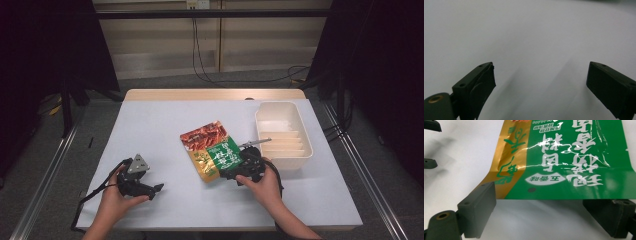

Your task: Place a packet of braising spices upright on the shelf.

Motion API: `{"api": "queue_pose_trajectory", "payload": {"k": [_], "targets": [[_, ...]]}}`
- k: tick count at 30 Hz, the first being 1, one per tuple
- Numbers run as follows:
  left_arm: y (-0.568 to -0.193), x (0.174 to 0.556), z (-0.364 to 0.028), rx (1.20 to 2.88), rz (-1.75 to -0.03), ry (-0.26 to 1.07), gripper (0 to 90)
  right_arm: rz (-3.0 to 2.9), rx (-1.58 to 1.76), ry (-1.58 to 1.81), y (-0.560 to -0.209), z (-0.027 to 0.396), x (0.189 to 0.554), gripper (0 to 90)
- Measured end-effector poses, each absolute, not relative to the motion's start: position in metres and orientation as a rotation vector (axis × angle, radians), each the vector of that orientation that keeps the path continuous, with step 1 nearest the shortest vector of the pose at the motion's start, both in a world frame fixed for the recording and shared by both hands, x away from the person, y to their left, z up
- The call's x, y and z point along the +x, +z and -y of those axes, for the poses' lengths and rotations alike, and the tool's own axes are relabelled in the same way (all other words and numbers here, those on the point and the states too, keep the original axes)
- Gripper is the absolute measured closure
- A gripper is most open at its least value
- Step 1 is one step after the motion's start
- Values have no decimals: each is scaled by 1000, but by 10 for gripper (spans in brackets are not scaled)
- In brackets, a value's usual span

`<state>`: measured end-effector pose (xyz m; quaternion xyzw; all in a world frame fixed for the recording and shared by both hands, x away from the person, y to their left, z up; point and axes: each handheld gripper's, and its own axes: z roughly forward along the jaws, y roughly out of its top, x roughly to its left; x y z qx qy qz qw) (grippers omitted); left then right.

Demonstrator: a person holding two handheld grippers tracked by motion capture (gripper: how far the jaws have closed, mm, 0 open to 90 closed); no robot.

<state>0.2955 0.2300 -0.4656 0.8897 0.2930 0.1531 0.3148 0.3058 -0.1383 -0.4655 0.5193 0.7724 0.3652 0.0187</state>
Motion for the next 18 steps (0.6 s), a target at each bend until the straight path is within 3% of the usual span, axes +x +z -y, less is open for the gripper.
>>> {"api": "queue_pose_trajectory", "payload": {"k": [18], "targets": [[-463, 293, -227, 2302, -794, 371, 100, -2397, 1638, 1153, -464, 141, 305, 133]]}}
